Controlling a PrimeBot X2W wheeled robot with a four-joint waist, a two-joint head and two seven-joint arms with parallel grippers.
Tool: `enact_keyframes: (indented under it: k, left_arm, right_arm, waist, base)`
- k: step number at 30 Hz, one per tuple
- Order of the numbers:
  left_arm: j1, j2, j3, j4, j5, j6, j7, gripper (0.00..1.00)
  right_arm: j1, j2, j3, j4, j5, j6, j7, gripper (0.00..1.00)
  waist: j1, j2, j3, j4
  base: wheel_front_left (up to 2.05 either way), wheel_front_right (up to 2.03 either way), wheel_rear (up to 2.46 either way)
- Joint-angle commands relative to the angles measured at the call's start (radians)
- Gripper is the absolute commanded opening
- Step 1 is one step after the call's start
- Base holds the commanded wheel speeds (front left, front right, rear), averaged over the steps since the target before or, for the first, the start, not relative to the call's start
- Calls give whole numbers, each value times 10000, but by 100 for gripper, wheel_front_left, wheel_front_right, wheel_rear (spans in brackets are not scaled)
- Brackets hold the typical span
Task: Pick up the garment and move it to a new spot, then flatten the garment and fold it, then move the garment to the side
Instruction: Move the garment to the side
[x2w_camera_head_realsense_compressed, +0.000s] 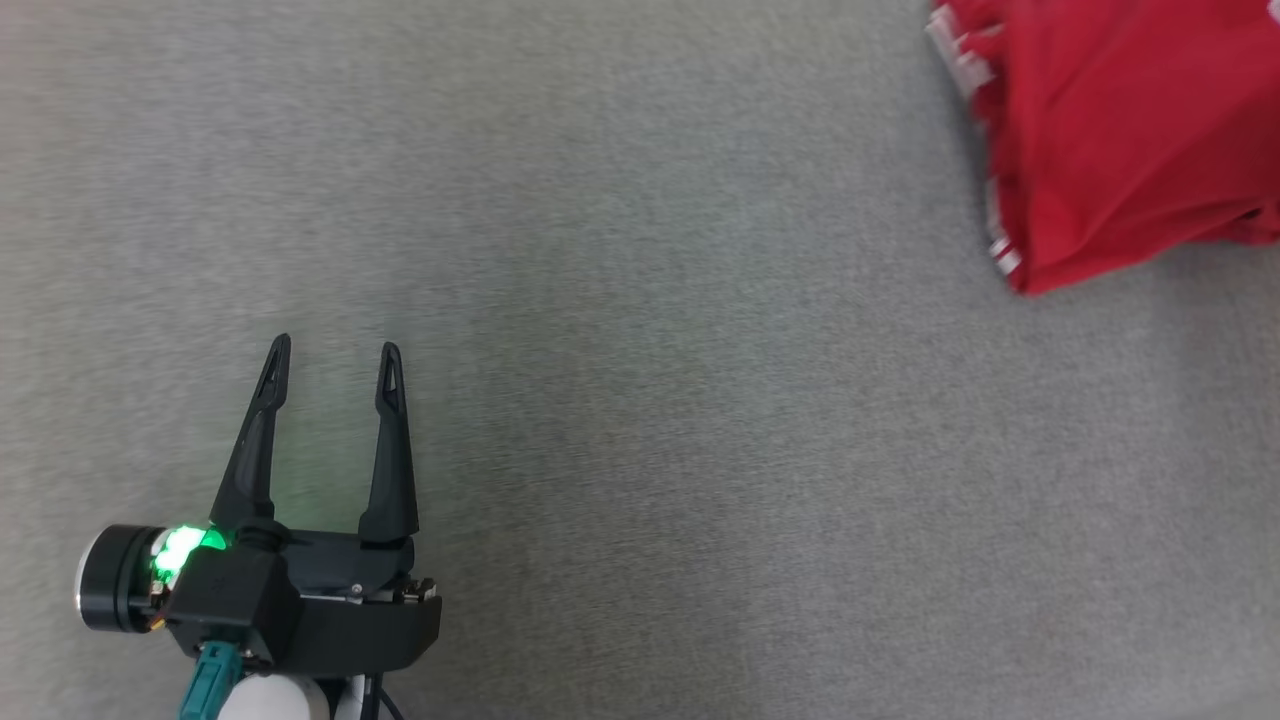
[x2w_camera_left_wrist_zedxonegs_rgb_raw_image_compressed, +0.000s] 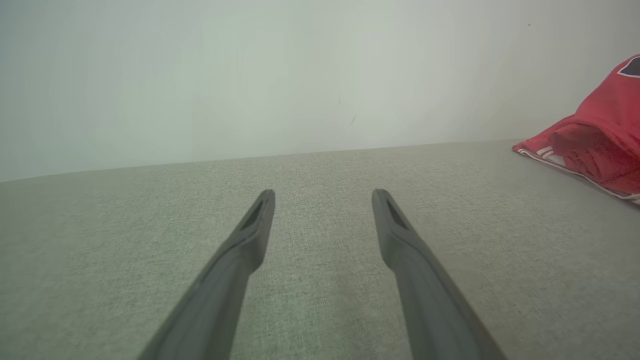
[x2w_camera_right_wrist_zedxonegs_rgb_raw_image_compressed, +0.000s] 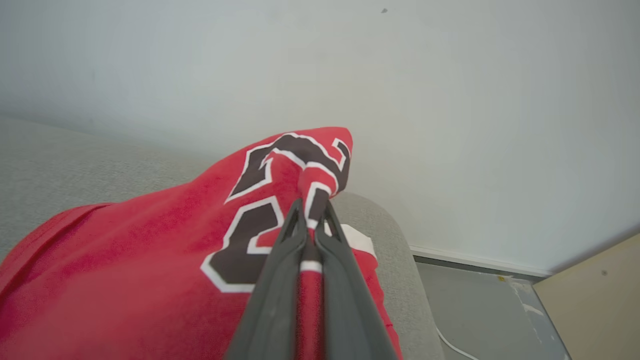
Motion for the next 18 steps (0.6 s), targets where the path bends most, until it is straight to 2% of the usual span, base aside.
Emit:
enact_keyframes:
  k: [1,8,16,18]
  left_arm:
    - [-109,60,1,-136,125,-4,-28,100]
    - [-21,182,-72,-600,351,-2,-28,100]
    - [-51,349,-158,-829,449,-30,-28,100]
    - [-123,399,-173,-805,452,-34,-28,100]
  right_arm:
    - [-275,-289,2,35,140,-3,61,0]
    - [-853,-1146,347,634,545,-3,461,0]
    - [-1425,-839,917,2099,505,-3,150,0]
    - [-1634,-776,1013,2585,335,-5,27,100]
  waist:
    - [-3,-2,571,-634]
    - [-3,-2,765,-812]
    - [-3,-2,1192,-791]
    - [-3,-2,1281,-757]
  base:
    - [0,0,0]
    - [0,0,0]
    - [0,0,0]
    - [0,0,0]
